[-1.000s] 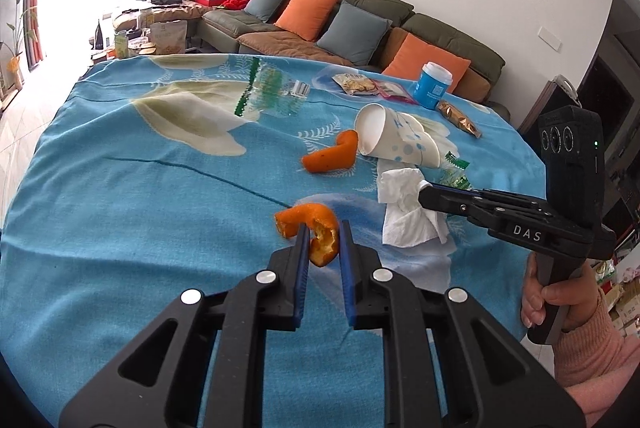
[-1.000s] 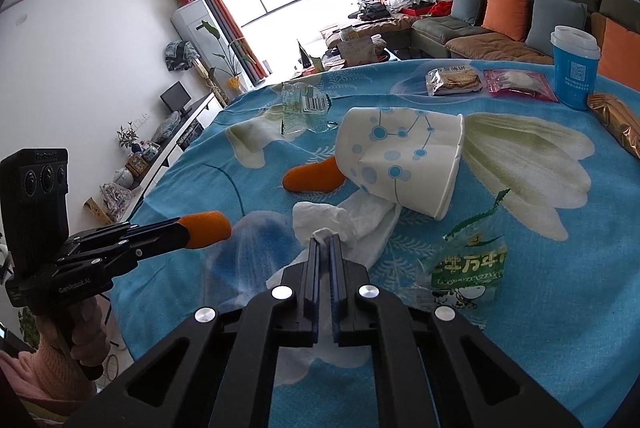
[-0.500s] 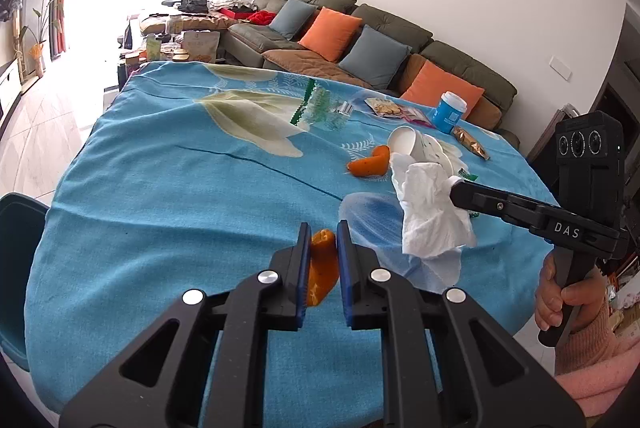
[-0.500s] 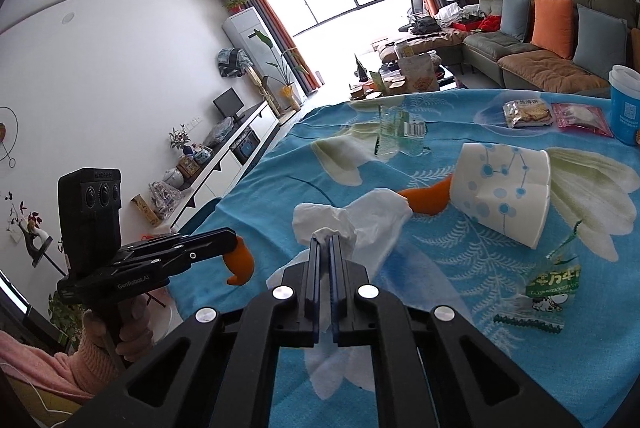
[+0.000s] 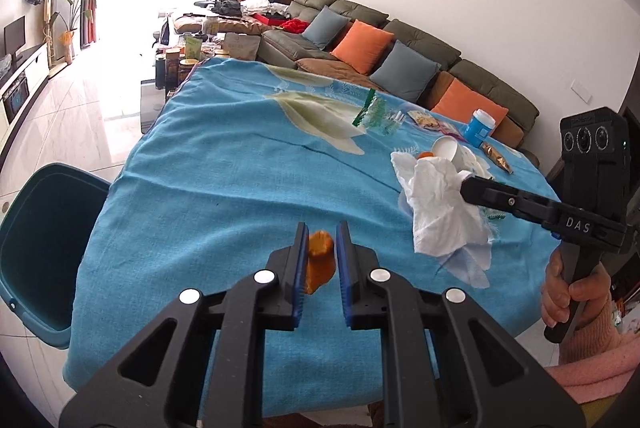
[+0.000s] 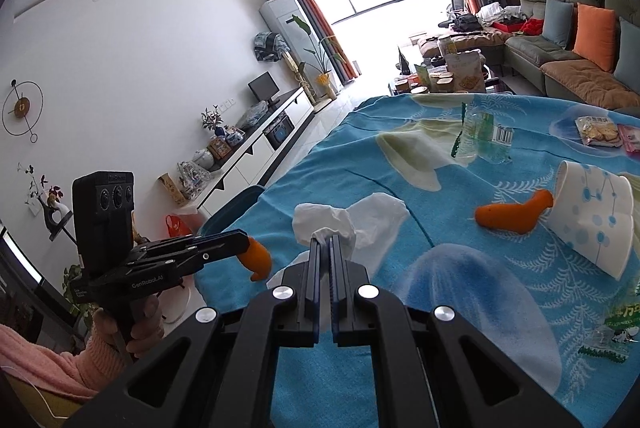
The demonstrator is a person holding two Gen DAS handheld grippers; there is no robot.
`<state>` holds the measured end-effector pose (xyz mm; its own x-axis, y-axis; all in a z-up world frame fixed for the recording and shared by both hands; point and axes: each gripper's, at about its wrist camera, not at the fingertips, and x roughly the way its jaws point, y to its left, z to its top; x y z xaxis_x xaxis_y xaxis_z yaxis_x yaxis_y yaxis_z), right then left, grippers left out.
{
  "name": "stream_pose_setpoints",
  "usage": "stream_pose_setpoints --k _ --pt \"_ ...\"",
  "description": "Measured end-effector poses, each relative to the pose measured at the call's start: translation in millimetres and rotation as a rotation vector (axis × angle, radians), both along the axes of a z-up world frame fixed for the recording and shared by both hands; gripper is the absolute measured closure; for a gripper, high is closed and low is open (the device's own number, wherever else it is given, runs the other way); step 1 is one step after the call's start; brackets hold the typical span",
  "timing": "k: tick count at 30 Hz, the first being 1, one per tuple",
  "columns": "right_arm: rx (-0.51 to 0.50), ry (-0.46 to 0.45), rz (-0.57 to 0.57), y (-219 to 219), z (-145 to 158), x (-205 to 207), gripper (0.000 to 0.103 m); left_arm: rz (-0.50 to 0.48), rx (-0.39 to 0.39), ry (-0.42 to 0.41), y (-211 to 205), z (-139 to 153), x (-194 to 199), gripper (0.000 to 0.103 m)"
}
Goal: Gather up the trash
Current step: 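Carry the orange peel and white tissue over the teal bin with both grippers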
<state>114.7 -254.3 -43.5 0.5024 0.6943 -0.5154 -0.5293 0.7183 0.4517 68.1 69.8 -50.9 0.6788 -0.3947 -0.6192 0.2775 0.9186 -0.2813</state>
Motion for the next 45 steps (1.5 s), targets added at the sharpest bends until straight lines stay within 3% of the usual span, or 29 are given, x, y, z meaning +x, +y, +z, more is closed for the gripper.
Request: stream_pose_setpoints --k 3,7,8,12,24,37,45 --pt "-0.004 0.016 0.011 5.2 -5.2 2.7 0.1 0.009 0.022 0.026 2.3 -13.6 -2.1 0.063" --pt "-0.014 0.029 0.019 11.4 -10.0 4.5 0.1 0.0 0.037 0.02 0.6 -20.3 -6.3 0.061" --pt "-0.014 0.032 0.02 12.5 -10.8 5.2 0.1 -0.004 0.035 0.02 -0.4 -20.9 -6.0 0.062" --pt "-0.014 0.038 0.022 15.8 -12.3 7.6 0.1 -0.032 0.02 0.02 -6.1 -22.5 -6.2 0.088" --pt "-0.012 0.019 0.089 43.8 -3.7 12.2 0.1 0.036 0.022 -0.039 14.2 -2.9 -15.8 0.089" --pt "-0.003 -0.013 0.242 117.7 12.7 28.7 0.1 0.227 0.047 -0.081 83.7 17.8 -22.9 0.089" --pt "0.004 -0.003 0.327 164.6 17.4 43.6 0.1 0.348 0.052 -0.063 135.5 15.8 -21.4 0.089"
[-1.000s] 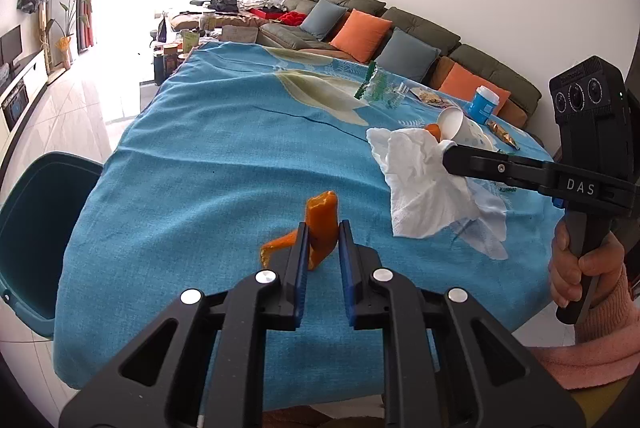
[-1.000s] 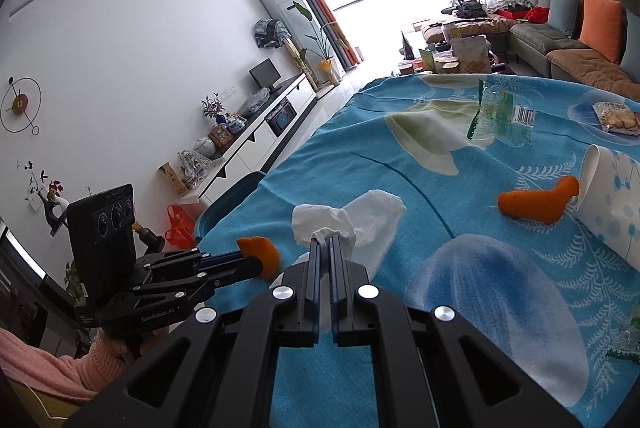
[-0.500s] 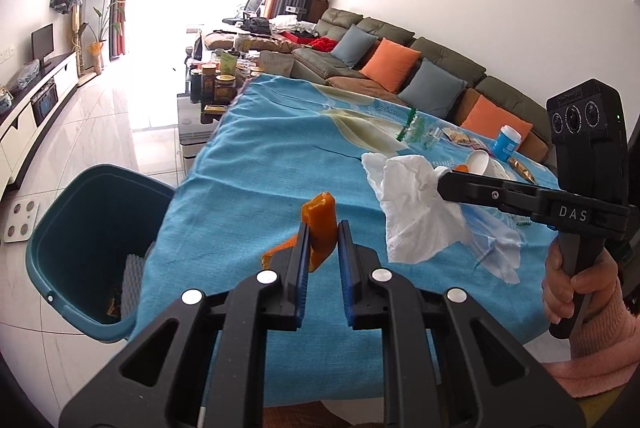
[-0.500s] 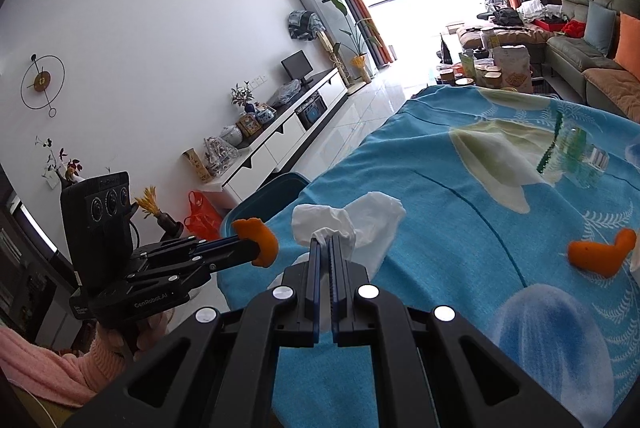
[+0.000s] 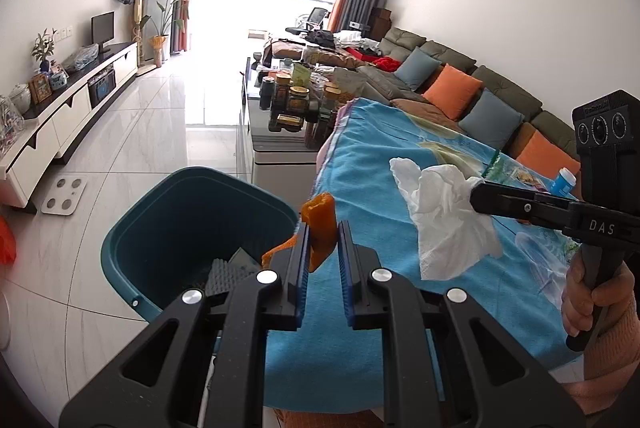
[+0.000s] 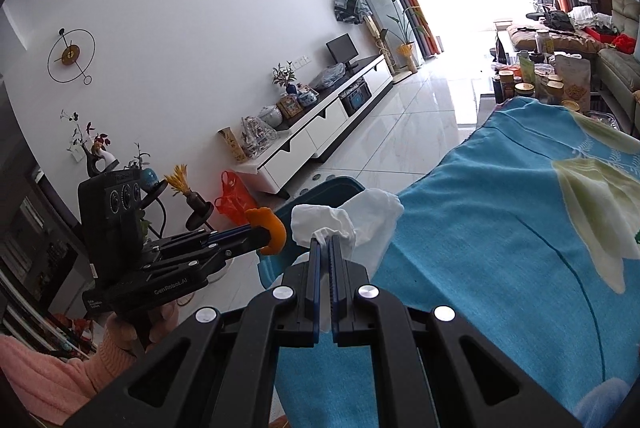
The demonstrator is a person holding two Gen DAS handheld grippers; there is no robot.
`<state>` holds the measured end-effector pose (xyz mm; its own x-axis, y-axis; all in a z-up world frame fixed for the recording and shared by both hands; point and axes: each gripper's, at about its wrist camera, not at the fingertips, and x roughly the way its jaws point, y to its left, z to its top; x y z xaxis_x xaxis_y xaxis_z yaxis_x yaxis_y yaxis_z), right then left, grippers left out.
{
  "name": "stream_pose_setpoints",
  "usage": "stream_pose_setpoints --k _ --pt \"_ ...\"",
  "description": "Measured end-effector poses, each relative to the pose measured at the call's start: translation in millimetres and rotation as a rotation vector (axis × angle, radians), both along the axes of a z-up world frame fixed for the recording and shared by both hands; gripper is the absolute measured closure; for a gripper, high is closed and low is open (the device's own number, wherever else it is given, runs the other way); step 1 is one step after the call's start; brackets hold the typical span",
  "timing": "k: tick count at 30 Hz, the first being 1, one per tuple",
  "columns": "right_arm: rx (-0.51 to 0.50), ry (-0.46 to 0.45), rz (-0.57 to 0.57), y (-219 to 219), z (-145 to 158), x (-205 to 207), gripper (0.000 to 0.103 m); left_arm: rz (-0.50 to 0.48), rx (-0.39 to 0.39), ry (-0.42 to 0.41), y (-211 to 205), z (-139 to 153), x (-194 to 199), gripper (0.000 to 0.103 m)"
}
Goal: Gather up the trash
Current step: 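Carry the orange peel and white tissue over the teal bin with both grippers, then open the left gripper to drop the peel while the right gripper releases the tissue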
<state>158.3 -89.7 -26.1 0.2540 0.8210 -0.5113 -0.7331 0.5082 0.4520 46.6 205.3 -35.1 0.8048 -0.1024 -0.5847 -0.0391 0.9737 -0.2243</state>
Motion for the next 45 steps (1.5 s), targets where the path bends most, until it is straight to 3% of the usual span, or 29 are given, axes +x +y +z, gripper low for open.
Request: stream_pose_setpoints --k 13,32,36,41,45 --pt "-0.024 0.026 0.083 70.2 -5.2 17.5 0.1 0.118 -0.014 0.058 53.4 -19.4 7.7 0.089" --pt "-0.104 0.152 0.084 137.3 -46.6 43.4 0.097 0.225 -0.056 0.168 98.5 -70.4 54.7 0.088" --pt "-0.135 0.175 0.076 145.5 -54.6 45.2 0.091 0.244 -0.082 0.17 105.4 -77.2 57.6 0.069" --pt "-0.135 0.175 0.068 140.2 -53.9 39.1 0.09 0.26 -0.067 0.154 99.4 -74.5 54.6 0.069" --pt "-0.122 0.123 0.065 119.0 -40.9 31.0 0.085 0.251 -0.037 0.103 86.2 -59.5 43.6 0.064"
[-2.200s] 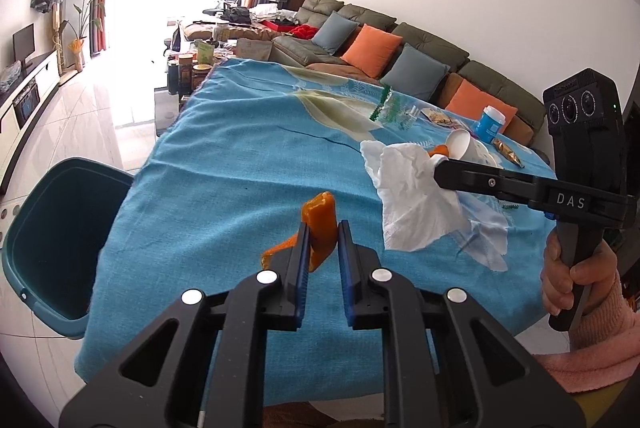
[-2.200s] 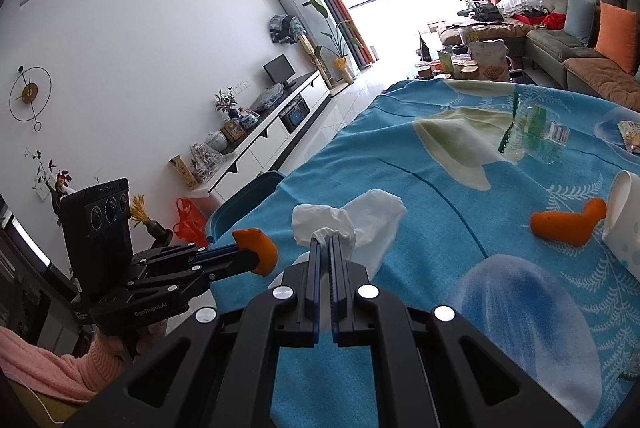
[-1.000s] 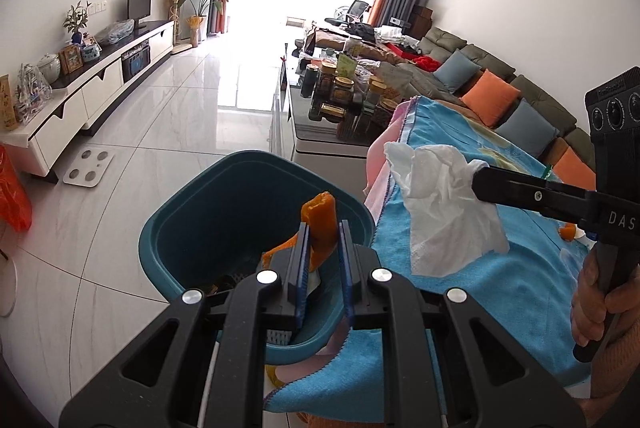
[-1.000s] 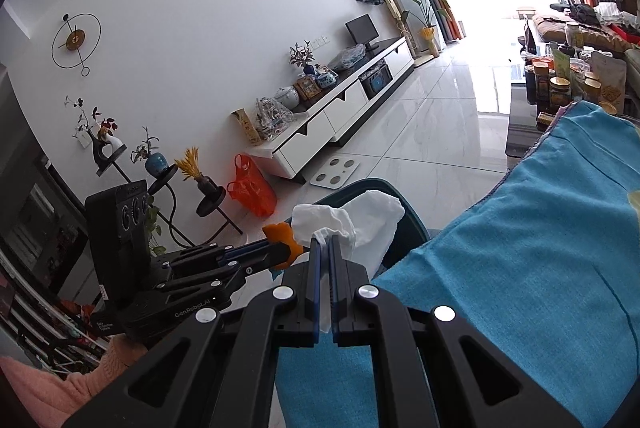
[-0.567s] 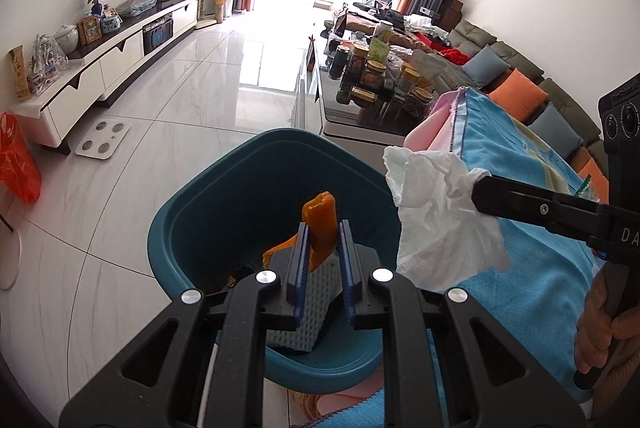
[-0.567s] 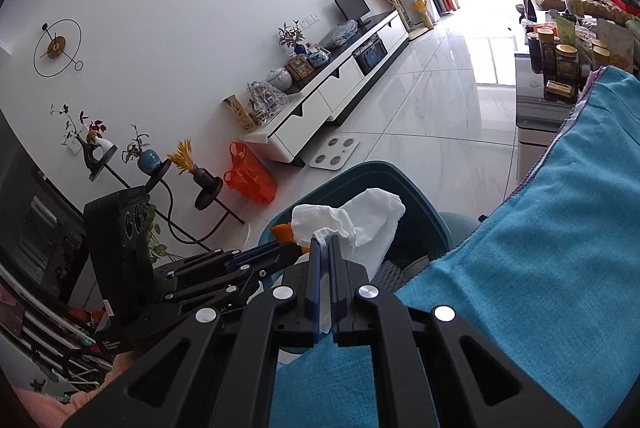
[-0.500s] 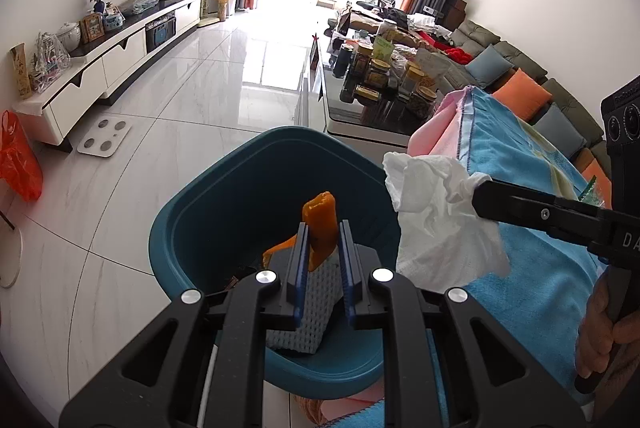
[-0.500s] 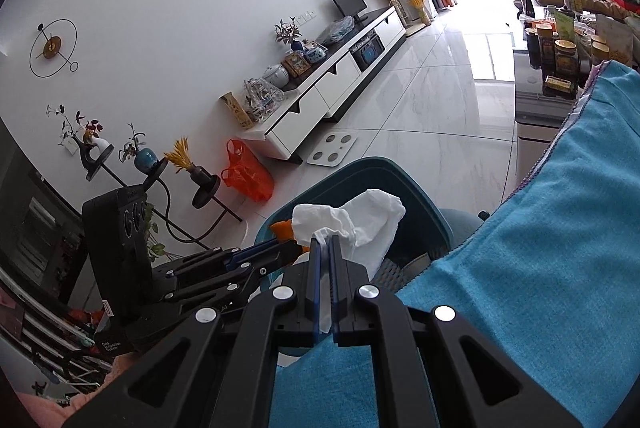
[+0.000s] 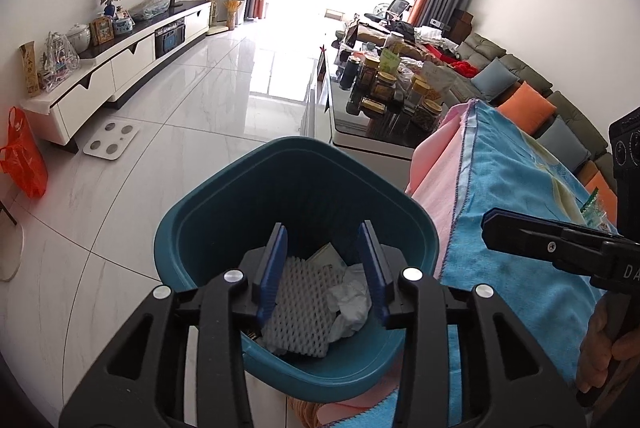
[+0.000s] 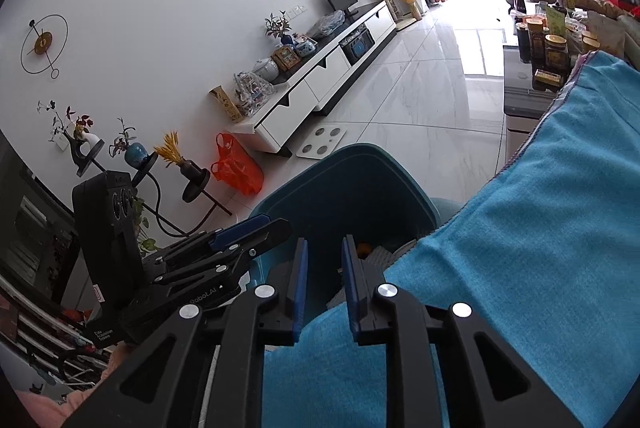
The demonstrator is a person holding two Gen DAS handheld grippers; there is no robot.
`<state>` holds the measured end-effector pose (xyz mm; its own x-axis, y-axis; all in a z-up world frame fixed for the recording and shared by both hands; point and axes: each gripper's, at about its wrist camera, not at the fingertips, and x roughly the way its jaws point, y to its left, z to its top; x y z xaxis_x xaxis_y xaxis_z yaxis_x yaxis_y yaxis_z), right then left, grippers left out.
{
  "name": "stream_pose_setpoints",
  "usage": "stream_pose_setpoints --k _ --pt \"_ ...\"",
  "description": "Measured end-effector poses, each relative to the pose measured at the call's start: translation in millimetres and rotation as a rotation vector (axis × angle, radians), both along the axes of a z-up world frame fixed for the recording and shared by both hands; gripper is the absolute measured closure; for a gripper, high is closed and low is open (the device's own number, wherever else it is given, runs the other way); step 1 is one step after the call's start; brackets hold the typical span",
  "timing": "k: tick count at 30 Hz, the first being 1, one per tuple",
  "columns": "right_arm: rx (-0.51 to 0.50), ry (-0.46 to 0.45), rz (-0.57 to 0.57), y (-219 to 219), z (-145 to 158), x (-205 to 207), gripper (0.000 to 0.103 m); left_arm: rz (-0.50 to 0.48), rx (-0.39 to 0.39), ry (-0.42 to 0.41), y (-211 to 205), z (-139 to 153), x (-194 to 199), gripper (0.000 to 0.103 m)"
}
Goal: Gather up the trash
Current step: 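Move both grippers back over the table toward the green wrapper and paper cup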
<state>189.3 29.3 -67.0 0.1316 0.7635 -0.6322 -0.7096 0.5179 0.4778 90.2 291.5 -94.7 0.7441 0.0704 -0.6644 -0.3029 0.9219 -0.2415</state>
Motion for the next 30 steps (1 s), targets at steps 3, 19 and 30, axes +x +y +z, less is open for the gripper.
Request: stream_pose_setpoints --k 3,19,30 --pt "0.007 -0.057 -0.016 -26.5 13.2 -9.8 0.085 -0.031 0.014 -0.05 -14.0 15.8 -11.0 0.061" --pt "-0.015 -0.194 -0.37 -231.4 34.0 -41.0 0.077 -0.437 0.032 -0.155 -177.7 59.9 5.6 0.059" --pt "-0.063 -0.193 -0.625 -343.0 23.7 -47.9 0.077 -0.657 0.033 -0.099 -282.7 52.7 52.0 0.059"
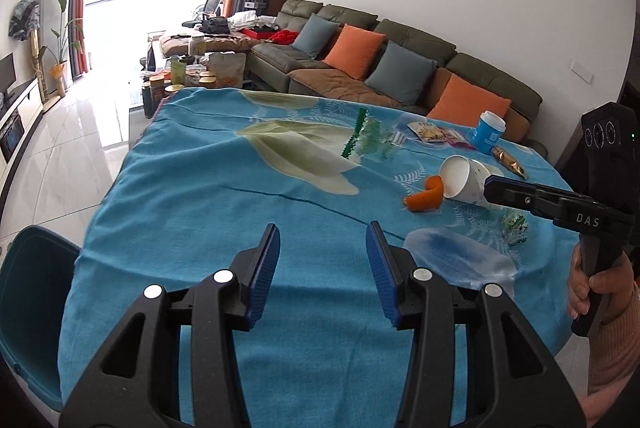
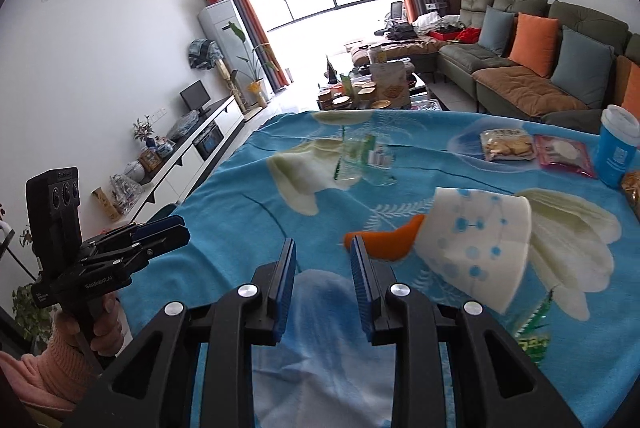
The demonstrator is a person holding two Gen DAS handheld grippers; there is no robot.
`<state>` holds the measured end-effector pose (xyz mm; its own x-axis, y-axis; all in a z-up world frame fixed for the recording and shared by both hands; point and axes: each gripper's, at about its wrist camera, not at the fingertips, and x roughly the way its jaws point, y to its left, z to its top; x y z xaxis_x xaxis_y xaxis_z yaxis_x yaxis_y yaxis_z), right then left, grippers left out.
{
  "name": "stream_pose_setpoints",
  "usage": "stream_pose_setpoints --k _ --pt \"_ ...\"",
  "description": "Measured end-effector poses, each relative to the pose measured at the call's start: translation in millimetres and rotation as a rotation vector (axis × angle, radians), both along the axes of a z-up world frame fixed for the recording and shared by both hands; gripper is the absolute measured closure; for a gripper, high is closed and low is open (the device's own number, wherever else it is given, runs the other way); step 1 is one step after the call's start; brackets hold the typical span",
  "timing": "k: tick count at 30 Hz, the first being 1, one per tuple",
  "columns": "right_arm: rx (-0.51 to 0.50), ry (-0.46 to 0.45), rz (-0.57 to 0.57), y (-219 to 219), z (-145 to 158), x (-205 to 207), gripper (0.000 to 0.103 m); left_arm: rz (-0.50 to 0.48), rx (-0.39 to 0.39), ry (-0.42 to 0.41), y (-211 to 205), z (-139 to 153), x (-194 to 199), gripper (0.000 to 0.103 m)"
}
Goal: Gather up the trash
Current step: 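Move both grippers back over the table toward the green wrapper and paper cup, then grasp the green plastic wrapper with the left gripper while the right gripper grasps the dotted paper cup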
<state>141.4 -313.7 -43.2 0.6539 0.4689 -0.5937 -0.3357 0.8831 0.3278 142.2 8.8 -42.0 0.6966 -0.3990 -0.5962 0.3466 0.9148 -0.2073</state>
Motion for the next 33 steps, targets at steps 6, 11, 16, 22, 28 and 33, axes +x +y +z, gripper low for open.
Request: stream_pose_setpoints --k 6,11,16,22,28,33 --pt "0.023 -0.006 -0.117 -50.6 -2.6 5.0 0.072 -0.064 0.044 0.016 -36.4 4.5 45.2 0.059" --pt "0.053 0.03 -0.181 -87.4 -12.7 13.1 0.068 -0.103 0.088 0.033 -67.3 1.7 84.7 0.055" --pt "0.092 0.065 -0.195 -106.3 -23.4 17.7 0.064 -0.127 0.091 0.068 -86.2 -4.9 125.8 0.052" --pt "0.118 0.086 -0.191 -113.5 -31.7 25.2 0.064 -0.17 0.097 0.115 -100.4 -16.3 165.4 0.047" --pt "0.133 0.098 -0.185 -115.8 -33.8 28.0 0.064 -0.277 0.109 0.151 -116.9 -28.9 179.2 0.04" --pt "0.146 0.116 -0.168 -115.8 -37.4 31.8 0.064 -0.3 0.131 0.167 -127.2 -37.7 177.9 0.06"
